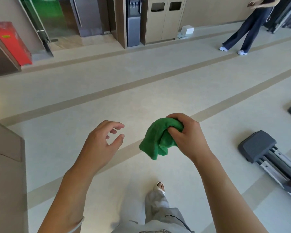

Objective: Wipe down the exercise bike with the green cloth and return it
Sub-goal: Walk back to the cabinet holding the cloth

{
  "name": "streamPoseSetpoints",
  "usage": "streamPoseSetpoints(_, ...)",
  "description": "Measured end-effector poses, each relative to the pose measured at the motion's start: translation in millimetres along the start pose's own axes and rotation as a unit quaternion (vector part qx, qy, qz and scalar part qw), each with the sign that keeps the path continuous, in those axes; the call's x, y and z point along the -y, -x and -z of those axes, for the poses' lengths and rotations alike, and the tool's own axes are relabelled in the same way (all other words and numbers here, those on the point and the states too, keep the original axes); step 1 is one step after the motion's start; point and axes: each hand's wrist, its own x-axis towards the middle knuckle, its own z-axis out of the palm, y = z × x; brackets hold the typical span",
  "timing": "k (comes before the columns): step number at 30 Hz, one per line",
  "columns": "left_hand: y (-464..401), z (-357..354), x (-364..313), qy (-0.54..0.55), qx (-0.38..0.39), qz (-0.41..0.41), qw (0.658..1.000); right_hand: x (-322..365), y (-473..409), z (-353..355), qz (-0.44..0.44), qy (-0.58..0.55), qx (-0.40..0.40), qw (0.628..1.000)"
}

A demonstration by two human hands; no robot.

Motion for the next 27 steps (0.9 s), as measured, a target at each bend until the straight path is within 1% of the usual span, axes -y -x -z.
streamPoseSetpoints(6,-71,-14,-2,-0.022,-0.006,0.006,1.000,-19,-76,11,0.008,-0.022,0.007,1.000)
streamPoseSetpoints(16,-194,-57,-28,-0.038,-0.018,0.026,0.999,-52,-211,51,0.029,-0.025,0.032,0.999)
streamPoseSetpoints(21,-237,-81,-36,-0.047,-0.018,0.025,0.998,-70,-259,65,0.031,-0.029,0.042,0.998)
streamPoseSetpoints(27,-284,-93,-37,-0.057,0.010,0.025,0.998,-86,-300,67,0.013,-0.039,0.046,0.998)
